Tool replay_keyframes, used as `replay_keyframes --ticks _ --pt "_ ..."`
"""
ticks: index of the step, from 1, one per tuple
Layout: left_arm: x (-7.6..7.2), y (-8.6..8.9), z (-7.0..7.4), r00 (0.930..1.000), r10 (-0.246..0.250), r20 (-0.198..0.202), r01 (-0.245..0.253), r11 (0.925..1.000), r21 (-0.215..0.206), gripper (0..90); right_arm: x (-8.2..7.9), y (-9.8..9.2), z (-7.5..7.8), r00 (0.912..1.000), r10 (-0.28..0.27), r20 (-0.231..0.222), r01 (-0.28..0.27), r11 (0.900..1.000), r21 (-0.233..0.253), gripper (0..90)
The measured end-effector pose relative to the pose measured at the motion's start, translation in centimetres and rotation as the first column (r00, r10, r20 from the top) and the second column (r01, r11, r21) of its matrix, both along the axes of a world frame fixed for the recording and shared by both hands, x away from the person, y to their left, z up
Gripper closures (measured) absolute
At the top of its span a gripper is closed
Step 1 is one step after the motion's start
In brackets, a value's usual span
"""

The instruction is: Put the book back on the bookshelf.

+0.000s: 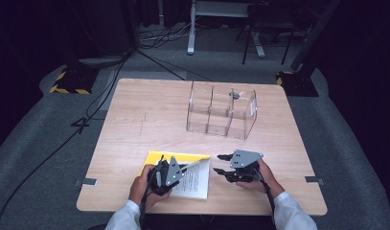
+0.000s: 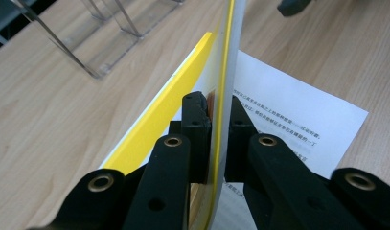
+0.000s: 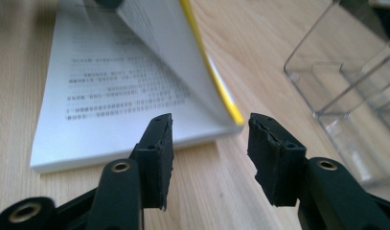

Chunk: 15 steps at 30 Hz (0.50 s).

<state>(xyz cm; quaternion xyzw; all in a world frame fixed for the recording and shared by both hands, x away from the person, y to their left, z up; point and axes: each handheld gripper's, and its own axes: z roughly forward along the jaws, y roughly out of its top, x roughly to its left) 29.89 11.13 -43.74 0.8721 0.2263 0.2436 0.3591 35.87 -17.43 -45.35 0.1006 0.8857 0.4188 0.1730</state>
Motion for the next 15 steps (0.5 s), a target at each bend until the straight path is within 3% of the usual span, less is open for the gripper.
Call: replay_keyframes --ticks 3,6,8,10,13,15 --pt "0.0 0.5 0.6 0.9996 0.019 0.022 -0.019 0.9994 -0.029 83.9 0.5 -0.1 -0.9 0.9995 -0.024 -0.020 0.024 0.999 -0.032 51.9" --pt "0.0 1.4 1.1 0.9993 0.025 0.029 -0.023 0.9981 -0.057 84.2 1.0 0.2 -1.9 0.9981 -0.025 -0.056 0.022 0.999 -0.042 52.0" --pt "-0.1 1.7 1.3 0.9989 0.032 0.033 -0.030 0.9967 -0.075 84.2 1.2 0.6 -2.7 0.9979 -0.020 -0.062 0.015 0.997 -0.075 52.0" --pt "-0.1 2.1 1.5 0.9987 0.036 0.037 -0.032 0.9955 -0.089 84.3 1.3 1.1 -3.5 0.9956 0.001 -0.094 -0.008 0.997 -0.075 52.0" --pt "-0.2 2.5 1.7 0.9985 0.043 0.034 -0.039 0.9935 -0.107 84.3 1.0 1.9 -4.1 0.9941 0.030 -0.105 -0.039 0.996 -0.078 49.8" --pt "-0.2 2.7 1.7 0.9985 0.043 0.035 -0.038 0.9928 -0.113 84.3 0.9 2.2 -4.1 0.9911 0.059 -0.120 -0.064 0.997 -0.040 48.5"
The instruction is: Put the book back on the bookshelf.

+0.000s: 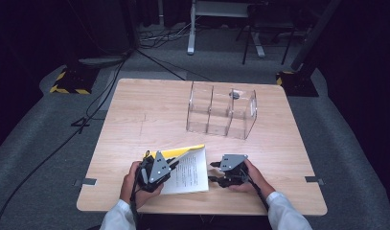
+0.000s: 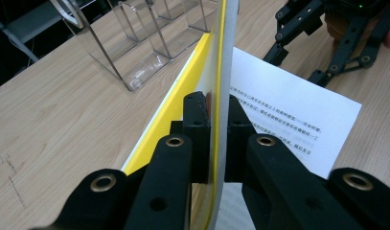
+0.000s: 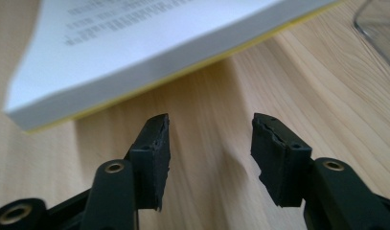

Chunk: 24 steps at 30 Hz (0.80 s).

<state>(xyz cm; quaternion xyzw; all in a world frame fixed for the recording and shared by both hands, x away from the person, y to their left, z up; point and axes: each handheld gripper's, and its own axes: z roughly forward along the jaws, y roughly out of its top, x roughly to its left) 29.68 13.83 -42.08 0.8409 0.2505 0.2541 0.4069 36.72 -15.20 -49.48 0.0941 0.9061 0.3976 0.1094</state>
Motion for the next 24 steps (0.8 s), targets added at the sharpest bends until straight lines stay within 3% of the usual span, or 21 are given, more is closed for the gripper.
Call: replay_keyframes --ticks 6,10,19,24 --pt "-0.2 0.1 -0.4 1.0000 -0.007 -0.007 0.007 0.9999 -0.011 83.8 -0.4 0.2 0.9 0.9997 0.018 -0.019 -0.015 0.990 0.139 44.0" --pt "-0.4 0.1 -0.9 0.9995 -0.013 -0.029 0.012 0.9994 -0.033 83.0 -0.5 0.3 1.7 0.9995 -0.030 -0.012 0.032 0.974 0.225 36.2" --pt "-0.7 -0.2 -1.4 0.9982 -0.022 -0.056 0.021 0.9995 -0.022 80.9 -0.8 1.0 2.4 0.9961 -0.083 0.029 0.073 0.964 0.255 29.1" --pt "-0.9 0.4 -1.4 0.9969 -0.031 -0.073 0.027 0.9980 -0.057 80.0 -1.0 1.4 3.7 0.9921 -0.094 0.082 0.069 0.961 0.267 27.3"
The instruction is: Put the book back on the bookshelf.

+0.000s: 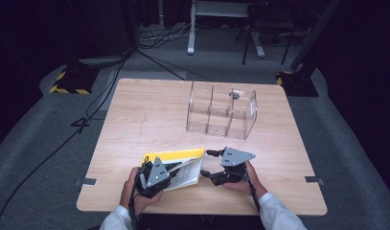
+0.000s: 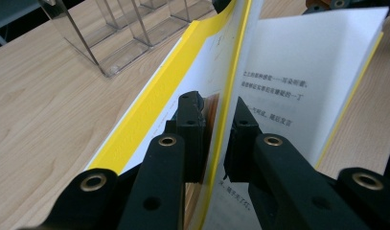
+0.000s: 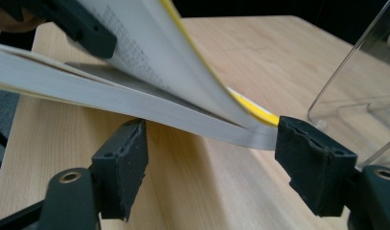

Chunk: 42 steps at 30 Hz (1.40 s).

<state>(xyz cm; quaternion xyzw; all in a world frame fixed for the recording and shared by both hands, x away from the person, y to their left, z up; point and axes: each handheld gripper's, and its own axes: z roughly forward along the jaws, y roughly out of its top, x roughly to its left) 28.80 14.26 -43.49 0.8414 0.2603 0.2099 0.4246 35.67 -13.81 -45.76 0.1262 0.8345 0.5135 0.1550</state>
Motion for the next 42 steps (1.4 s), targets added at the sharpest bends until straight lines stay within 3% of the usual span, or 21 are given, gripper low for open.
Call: replay_keyframes --ticks 4,7,10,15,18,20,24,25,27,30,32,34,38,42 --pt "-0.3 0.2 -0.2 0.9999 -0.013 0.000 0.013 0.9999 0.006 80.4 0.0 0.1 1.4 0.9996 -0.005 0.027 0.004 1.000 0.031 26.8" --pt "-0.4 0.4 -0.2 0.9999 -0.013 -0.002 0.013 0.9999 -0.005 80.9 -0.1 0.6 1.7 0.9987 0.009 0.050 -0.009 1.000 -0.004 24.6" --pt "-0.4 0.4 -0.4 0.9996 -0.027 -0.008 0.027 0.9995 0.014 81.2 -0.2 1.1 1.7 0.9969 0.037 0.069 -0.034 0.998 -0.050 22.4" --pt "-0.4 0.1 -0.9 0.9987 -0.045 -0.023 0.046 0.9986 0.026 81.1 -0.5 2.2 1.5 0.9901 0.089 0.109 -0.074 0.989 -0.131 20.9" --pt "-0.4 0.0 -1.0 0.9978 -0.059 -0.033 0.060 0.9976 0.034 80.7 -0.5 2.8 1.2 0.9837 0.142 0.110 -0.120 0.975 -0.187 22.7" --pt "-0.3 0.1 -1.1 0.9973 -0.063 -0.038 0.064 0.9974 0.032 80.2 -0.5 3.1 1.0 0.9752 0.204 0.087 -0.183 0.962 -0.203 39.3" --pt "-0.3 0.5 -1.1 0.9934 -0.088 -0.074 0.091 0.9951 0.038 77.1 -1.0 3.3 0.7 0.9569 0.273 0.099 -0.243 0.939 -0.245 54.0" --pt "-0.3 0.5 -1.1 0.9934 -0.088 -0.074 0.091 0.9951 0.038 76.1 -1.0 3.3 0.7 0.9569 0.273 0.099 -0.243 0.939 -0.245 54.0" --pt "-0.2 0.8 -1.1 0.9903 -0.101 -0.096 0.105 0.9935 0.042 74.4 -1.4 3.6 0.4 0.9410 0.319 0.113 -0.274 0.914 -0.298 60.4" --pt "-0.1 1.3 -0.9 0.9880 -0.097 -0.120 0.105 0.9926 0.061 63.9 -2.2 4.1 0.4 0.9233 0.361 0.133 -0.300 0.892 -0.338 64.4" --pt "-0.1 1.5 -0.8 0.9858 -0.111 -0.126 0.121 0.9897 0.076 63.0 -2.5 4.3 0.3 0.9161 0.378 0.132 -0.314 0.882 -0.351 65.8" --pt "-0.2 1.7 -0.7 0.9862 -0.112 -0.122 0.123 0.9885 0.088 60.5 -2.7 4.5 0.3 0.9102 0.391 0.137 -0.324 0.879 -0.350 66.5" --pt "-0.3 1.7 -0.3 0.9904 -0.091 -0.104 0.103 0.9874 0.120 54.5 -2.8 4.6 0.3 0.9070 0.398 0.136 -0.332 0.876 -0.349 67.0" --pt "-0.5 2.1 0.1 0.9914 -0.077 -0.106 0.088 0.9911 0.100 48.5 -2.6 4.5 0.4 0.9124 0.389 0.129 -0.328 0.883 -0.336 66.9"
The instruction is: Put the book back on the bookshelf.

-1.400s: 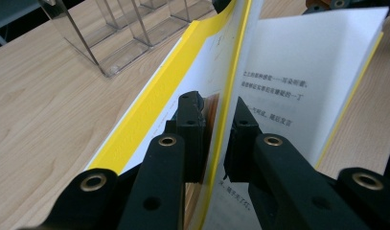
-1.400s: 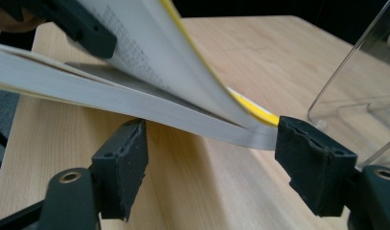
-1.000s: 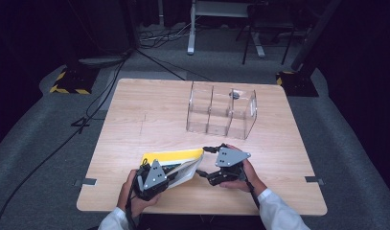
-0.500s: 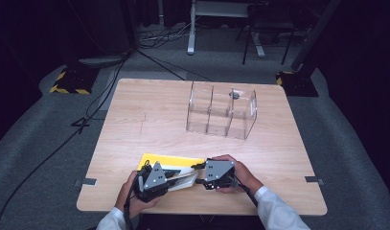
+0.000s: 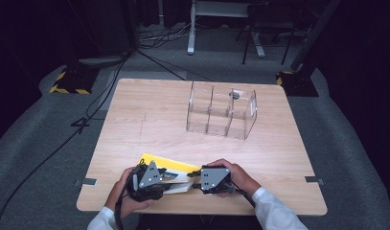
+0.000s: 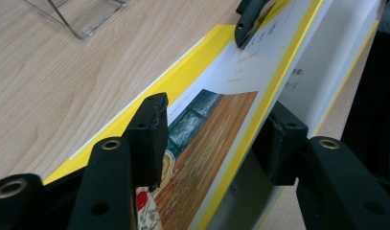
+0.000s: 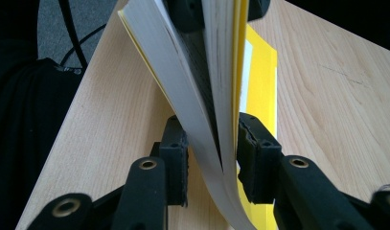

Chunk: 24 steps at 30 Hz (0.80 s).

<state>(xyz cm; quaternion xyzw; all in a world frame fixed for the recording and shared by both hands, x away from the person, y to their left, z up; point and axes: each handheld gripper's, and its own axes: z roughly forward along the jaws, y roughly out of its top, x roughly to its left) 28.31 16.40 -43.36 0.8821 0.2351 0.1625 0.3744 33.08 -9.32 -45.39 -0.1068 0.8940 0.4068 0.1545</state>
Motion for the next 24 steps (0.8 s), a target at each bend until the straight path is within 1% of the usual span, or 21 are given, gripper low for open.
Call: replay_keyframes --ticks 3,5,8,9,10,11,13,15,16,17,18,19,20,21,22,24 --pt "-0.1 0.1 -0.1 0.9998 0.016 0.007 -0.016 0.9998 0.011 43.1 -0.1 0.1 0.0 1.0000 0.004 0.005 -0.004 1.000 -0.005 66.9" --pt "-0.2 0.4 0.0 0.9997 0.025 0.009 -0.025 0.9997 -0.002 40.8 -0.1 0.1 0.0 1.0000 0.005 0.006 -0.005 1.000 -0.006 67.0" --pt "-0.3 0.9 0.5 0.9995 0.030 0.013 -0.030 0.9994 -0.019 36.9 0.1 0.0 0.2 1.0000 0.004 -0.002 -0.004 1.000 0.007 67.2" --pt "-0.4 1.2 0.7 0.9996 0.027 0.003 -0.027 0.9994 -0.023 36.2 0.1 0.0 0.2 1.0000 0.002 -0.006 -0.002 1.000 0.007 67.4" --pt "-0.4 1.2 0.7 0.9996 0.027 0.003 -0.027 0.9994 -0.023 35.4 0.1 0.0 0.2 1.0000 0.002 -0.006 -0.002 1.000 0.007 67.4" --pt "-0.4 1.3 0.8 0.9998 0.021 -0.004 -0.021 0.9996 -0.019 35.4 0.2 0.0 0.3 1.0000 0.004 0.002 -0.004 1.000 0.007 67.6" --pt "-0.6 1.5 1.0 0.9999 0.008 -0.008 -0.009 0.9998 -0.017 35.1 0.1 0.1 0.3 1.0000 0.006 -0.003 -0.006 1.000 0.003 67.8" --pt "-0.7 1.6 1.1 0.9999 -0.006 -0.012 0.006 0.9997 -0.024 33.2 0.1 0.1 0.4 1.0000 0.006 0.003 -0.006 1.000 -0.008 68.6" --pt "-0.8 1.8 1.3 0.9993 -0.030 -0.020 0.029 0.9986 -0.044 29.4 0.2 0.1 0.3 1.0000 0.007 0.005 -0.007 1.000 -0.011 69.7" --pt "-0.9 2.0 1.4 0.9986 -0.046 -0.025 0.045 0.9975 -0.055 23.4 0.2 0.0 0.3 1.0000 0.006 0.006 -0.006 1.000 -0.018 70.4" --pt "-0.9 2.1 1.4 0.9978 -0.057 -0.032 0.055 0.9963 -0.066 24.7 0.3 0.0 0.4 1.0000 0.006 0.005 -0.006 1.000 -0.014 71.0" --pt "-0.9 2.0 1.2 0.9980 -0.053 -0.034 0.051 0.9971 -0.055 24.5 0.4 -0.1 0.4 1.0000 0.005 -0.003 -0.005 1.000 0.001 71.9" --pt "-0.9 1.6 1.0 0.9979 -0.055 -0.035 0.054 0.9981 -0.030 24.1 0.4 -0.2 0.5 0.9999 0.003 -0.011 -0.002 1.000 0.008 72.9" --pt "-0.8 1.2 0.8 0.9973 -0.061 -0.040 0.061 0.9981 -0.003 23.1 0.4 -0.1 0.6 0.9999 0.007 -0.008 -0.007 1.000 0.011 73.8" --pt "-0.8 0.7 0.5 0.9970 -0.065 -0.042 0.066 0.9975 0.024 22.6 0.4 -0.1 0.7 0.9999 0.004 -0.010 -0.004 1.000 0.012 73.9" --pt "-0.6 -0.4 -0.1 0.9967 -0.071 -0.039 0.074 0.9943 0.077 22.6 0.5 -0.1 0.8 1.0000 0.004 0.001 -0.004 1.000 0.016 73.9"
